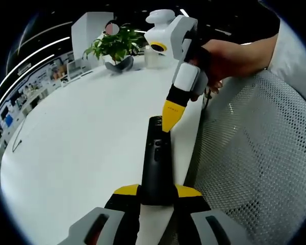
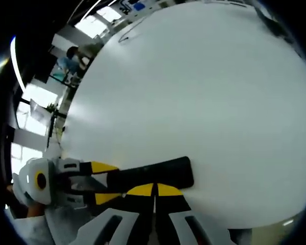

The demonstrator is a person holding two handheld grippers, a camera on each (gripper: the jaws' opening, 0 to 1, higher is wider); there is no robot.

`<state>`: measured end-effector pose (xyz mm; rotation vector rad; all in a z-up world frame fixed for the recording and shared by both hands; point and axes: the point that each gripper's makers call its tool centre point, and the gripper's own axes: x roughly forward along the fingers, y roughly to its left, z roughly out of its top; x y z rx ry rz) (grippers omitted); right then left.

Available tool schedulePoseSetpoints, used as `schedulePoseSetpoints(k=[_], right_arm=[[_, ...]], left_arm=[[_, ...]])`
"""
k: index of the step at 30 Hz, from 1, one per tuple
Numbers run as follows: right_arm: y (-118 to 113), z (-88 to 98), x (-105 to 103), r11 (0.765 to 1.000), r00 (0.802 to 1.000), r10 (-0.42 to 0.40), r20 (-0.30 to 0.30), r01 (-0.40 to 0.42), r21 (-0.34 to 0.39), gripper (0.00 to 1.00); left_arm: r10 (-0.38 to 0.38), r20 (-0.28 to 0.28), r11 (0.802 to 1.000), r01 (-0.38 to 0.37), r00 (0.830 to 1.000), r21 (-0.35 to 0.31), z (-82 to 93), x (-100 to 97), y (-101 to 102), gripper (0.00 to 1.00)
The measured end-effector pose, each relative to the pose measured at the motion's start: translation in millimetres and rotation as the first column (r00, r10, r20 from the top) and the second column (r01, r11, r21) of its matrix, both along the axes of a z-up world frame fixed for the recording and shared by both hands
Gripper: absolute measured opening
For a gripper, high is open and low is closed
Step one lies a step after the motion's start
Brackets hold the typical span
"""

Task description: Press the specified remote control buttons in sequence, fully releasing each button before pressing the next.

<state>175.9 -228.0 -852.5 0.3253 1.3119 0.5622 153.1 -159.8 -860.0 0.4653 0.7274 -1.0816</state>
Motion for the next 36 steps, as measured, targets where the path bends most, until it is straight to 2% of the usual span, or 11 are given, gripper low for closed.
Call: schedulePoseSetpoints(k=[7,18,21,24,29,32,36], right_arm=[[-0.9,-2.0,-1.1,1.0,1.0,-0.007,-0.012,0.007,0.007,0.0],[-0.3,-3.0,-1.8,0.998,0.998,0.033,0.044,-0.031,-0.046,0.0],[-1.4,-2.3,-1.0,0.999,0.998,0.041,0.039,-0.041,-0.016,0.0],[-0.8,-2.1,-0.1,1.0,1.0,0.019,0.007,-0.019,0.004,0.0],[8.7,3.1,-3.8,0.999,0.998,0.049,0.029,-0.05,0.008,0.0],[7.5,2.0,-1.4,0.998,0.996,0.068,0.065,-0.067,-0.021,0.0],[3.3,3.8,3.0,0.999,0.996,0.045,0.078,-0.044,-0.022,0.0]], left_arm=[[-0.006,0.001,1.0,0.006,1.0,-0.002,0.0,-0.6,-1.2,0.24],[-0.008,0.001,1.0,0.008,1.0,-0.001,-0.1,-0.4,-1.3,0.24],[-0.008,0.002,1.0,0.008,1.0,0.001,0.0,-0.5,-1.2,0.24],[-0.004,-0.001,1.0,0.004,1.0,0.006,-0.1,-0.6,-0.9,0.24],[-0.012,-0.001,1.0,0.012,1.0,0.009,-0.3,-2.6,-1.8,0.24],[-0.019,0.002,1.0,0.019,1.0,0.011,-0.1,-3.1,-2.2,0.24],[-0.021,0.001,1.0,0.021,1.0,0.01,0.0,-3.4,-1.8,0.24]])
